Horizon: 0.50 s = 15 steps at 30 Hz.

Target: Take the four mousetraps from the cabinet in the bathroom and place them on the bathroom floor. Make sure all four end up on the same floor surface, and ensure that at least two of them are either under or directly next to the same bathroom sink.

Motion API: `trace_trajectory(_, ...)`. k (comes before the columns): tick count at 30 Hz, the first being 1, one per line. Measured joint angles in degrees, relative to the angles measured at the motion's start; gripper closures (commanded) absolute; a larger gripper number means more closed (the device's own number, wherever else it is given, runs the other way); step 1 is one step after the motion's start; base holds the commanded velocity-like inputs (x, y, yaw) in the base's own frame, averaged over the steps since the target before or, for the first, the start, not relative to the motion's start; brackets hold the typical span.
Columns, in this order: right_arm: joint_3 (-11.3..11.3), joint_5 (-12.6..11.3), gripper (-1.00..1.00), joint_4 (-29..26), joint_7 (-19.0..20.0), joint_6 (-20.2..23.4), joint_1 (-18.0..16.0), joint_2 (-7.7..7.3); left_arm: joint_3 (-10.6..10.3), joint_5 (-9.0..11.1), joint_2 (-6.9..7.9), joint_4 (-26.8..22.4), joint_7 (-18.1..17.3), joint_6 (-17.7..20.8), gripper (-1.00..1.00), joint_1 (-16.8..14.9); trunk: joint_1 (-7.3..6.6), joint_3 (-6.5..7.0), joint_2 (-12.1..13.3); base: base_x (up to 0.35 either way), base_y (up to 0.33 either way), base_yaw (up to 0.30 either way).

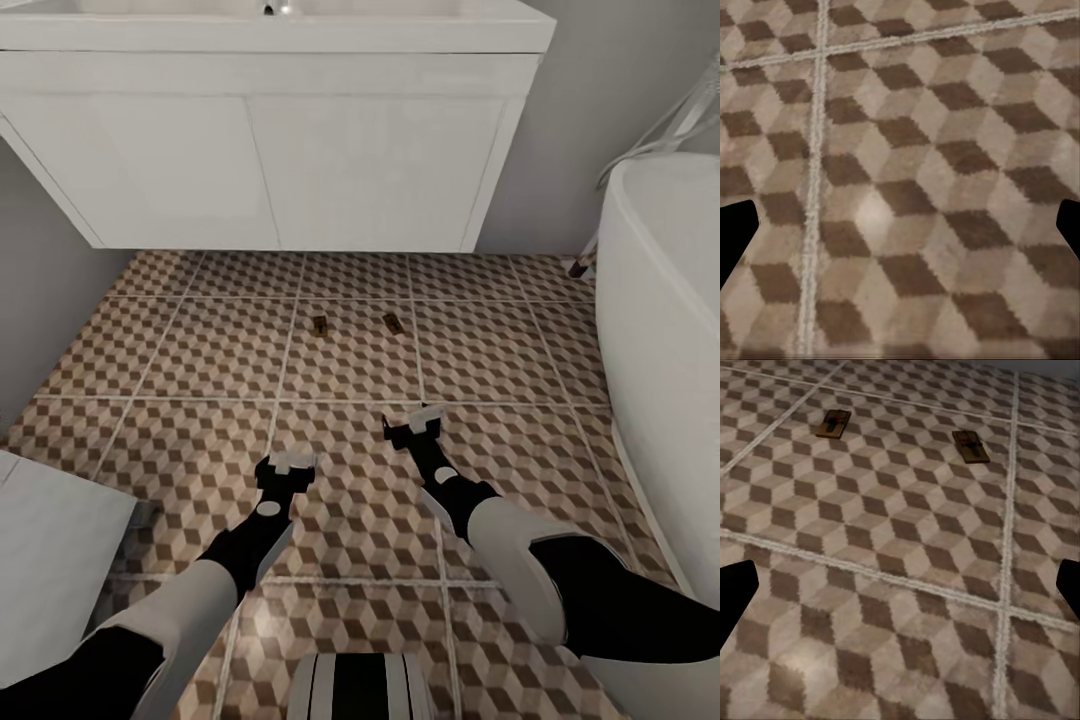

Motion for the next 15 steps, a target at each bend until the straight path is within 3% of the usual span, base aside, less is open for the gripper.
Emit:
trace_trajectory(4,0.0,-0.01,-1.0,-0.03,0.05,-0.35,1.28,-0.49,0.02,0.04,-0.04,0.61,-0.01,-2.81,-1.0,1.38,-0.1,1.26,0.05,0.0,0.0,0.0)
trace_trajectory(7,0.0,-0.04,-1.0,-0.05,0.07,-0.71,2.17,-0.7,0.02,0.06,-0.06,2.1,0.01,-7.35,-1.0,2.15,-0.18,2.2,0.09,0.0,0.0,0.0)
trace_trajectory(9,0.0,-0.05,-1.0,-0.06,0.07,-1.21,2.76,-0.82,0.01,0.07,-0.44,4.67,0.07,-12.42,-1.0,2.63,-0.23,2.83,0.12,0.0,0.0,0.0)
trace_trajectory(15,0.0,-0.04,-1.0,-0.02,0.08,-2.34,3.28,-0.96,0.03,0.06,-1.03,10.18,0.13,-19.51,-1.0,3.0,-0.39,4.71,0.2,0.0,0.0,0.0)
